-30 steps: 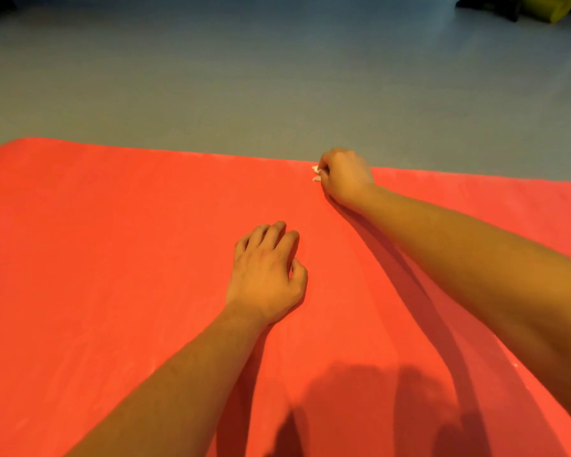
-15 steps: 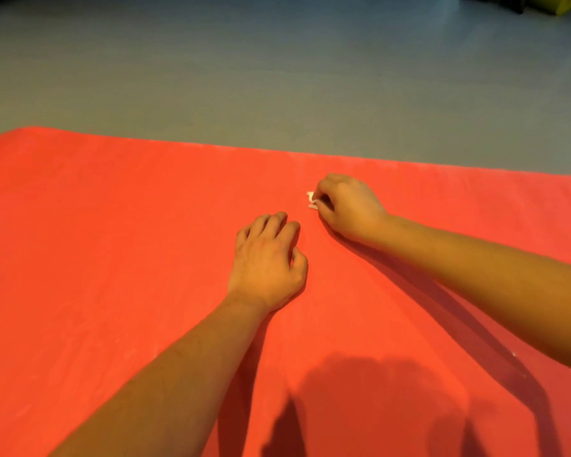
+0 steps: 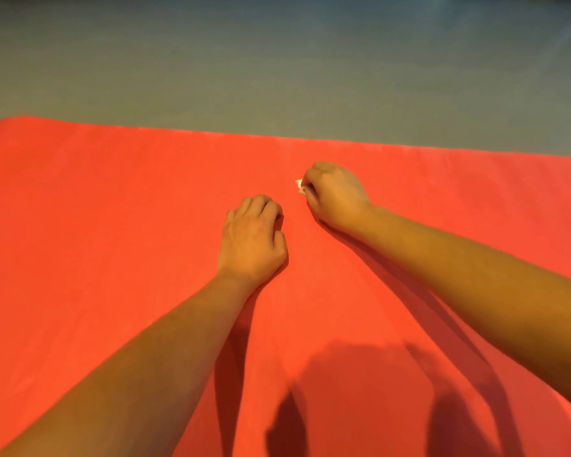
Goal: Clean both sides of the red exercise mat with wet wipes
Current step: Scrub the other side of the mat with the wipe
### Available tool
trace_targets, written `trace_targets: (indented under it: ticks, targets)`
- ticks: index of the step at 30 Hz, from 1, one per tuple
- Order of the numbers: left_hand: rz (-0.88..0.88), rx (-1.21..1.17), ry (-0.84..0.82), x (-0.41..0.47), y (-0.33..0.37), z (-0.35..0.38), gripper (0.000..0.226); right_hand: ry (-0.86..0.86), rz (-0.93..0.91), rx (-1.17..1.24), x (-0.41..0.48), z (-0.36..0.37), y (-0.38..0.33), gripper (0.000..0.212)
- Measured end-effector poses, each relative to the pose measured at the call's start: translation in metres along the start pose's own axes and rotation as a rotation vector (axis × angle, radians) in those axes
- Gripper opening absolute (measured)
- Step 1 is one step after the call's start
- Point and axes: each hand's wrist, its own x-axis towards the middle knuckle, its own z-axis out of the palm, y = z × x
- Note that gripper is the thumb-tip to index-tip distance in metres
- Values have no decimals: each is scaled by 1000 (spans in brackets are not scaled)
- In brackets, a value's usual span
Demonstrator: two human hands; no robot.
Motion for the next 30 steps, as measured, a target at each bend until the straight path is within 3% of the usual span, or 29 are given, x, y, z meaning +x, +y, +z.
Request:
trace_targets:
  ticks: [5, 8, 14, 17, 25, 27, 30]
  targets:
    - [-2, -40, 22, -1, -2, 4, 24, -80, -202, 138, -104, -21, -44, 15]
    - [6, -46, 37, -1, -2, 5, 22, -111, -248, 165, -110, -24, -43, 11]
    - [-1, -36, 37, 0, -2, 3, 26, -57, 23, 31, -27, -7, -12, 16]
    - [8, -46, 44, 0, -2, 3, 27, -42, 56, -5, -31, -8, -22, 15]
    - [-3, -74, 88, 1, -4, 7, 24, -110, -291, 154, -151, -34, -67, 19]
    - [-10, -61, 96, 1, -4, 8, 22, -97, -250, 114, -133, -31, -59, 20]
    - [-2, -41, 88, 0, -6, 9, 21, -60, -29, 35, -79, -18, -40, 22]
